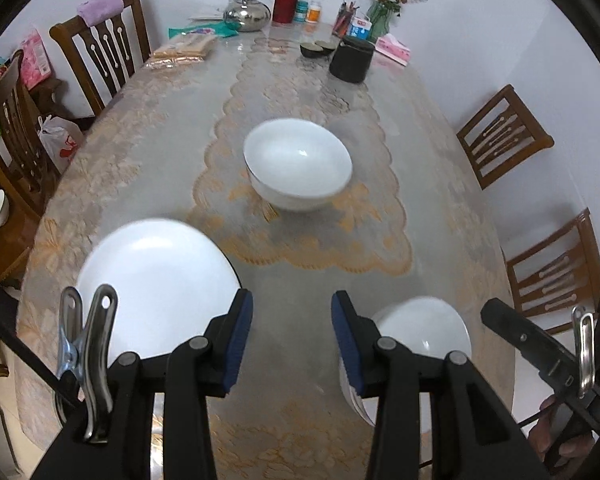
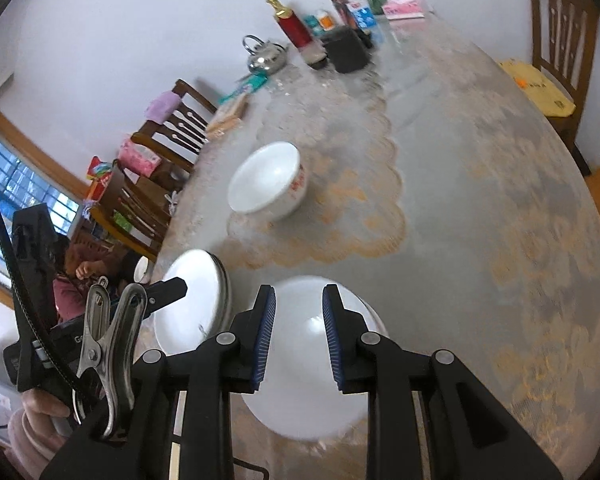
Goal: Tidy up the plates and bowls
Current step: 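Open the right gripper and move it toward the remaining red-flower bowl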
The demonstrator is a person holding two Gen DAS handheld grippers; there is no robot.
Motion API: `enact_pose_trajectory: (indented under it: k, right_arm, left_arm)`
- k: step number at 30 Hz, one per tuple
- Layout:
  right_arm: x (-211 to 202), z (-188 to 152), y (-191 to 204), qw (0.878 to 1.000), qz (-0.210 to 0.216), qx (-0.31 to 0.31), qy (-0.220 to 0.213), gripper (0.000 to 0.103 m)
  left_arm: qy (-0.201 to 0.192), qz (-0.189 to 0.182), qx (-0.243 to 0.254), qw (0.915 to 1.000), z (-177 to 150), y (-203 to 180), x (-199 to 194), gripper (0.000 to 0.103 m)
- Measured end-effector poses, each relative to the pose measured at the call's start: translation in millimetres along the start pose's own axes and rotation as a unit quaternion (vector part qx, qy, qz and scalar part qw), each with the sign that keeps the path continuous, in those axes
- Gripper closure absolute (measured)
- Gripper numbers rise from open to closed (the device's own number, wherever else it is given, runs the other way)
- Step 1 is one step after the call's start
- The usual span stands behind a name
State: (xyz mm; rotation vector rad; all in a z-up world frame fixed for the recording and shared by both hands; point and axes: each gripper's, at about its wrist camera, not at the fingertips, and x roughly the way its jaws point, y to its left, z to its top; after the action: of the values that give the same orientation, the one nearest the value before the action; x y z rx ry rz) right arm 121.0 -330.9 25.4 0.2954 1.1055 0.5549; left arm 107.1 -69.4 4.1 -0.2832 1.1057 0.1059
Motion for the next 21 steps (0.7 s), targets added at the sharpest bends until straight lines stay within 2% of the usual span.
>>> enact_pose_trajectory:
  k: [9, 21]
  right_arm:
    - [41.5, 40.0, 29.9, 1.0, -0.019, 0.017, 0.002, 0.078]
    - [119.0, 80.6, 35.5, 0.995, -0.071, 0.059, 0.028, 0.078]
  left_arm:
    - [-0.01, -0.001, 0.012, 0.9999, 56.6, 27.9, 15.9, 0.06]
    - [0.008, 0.023, 0.06, 0.9979, 120.6, 46.6, 89.6, 0.06]
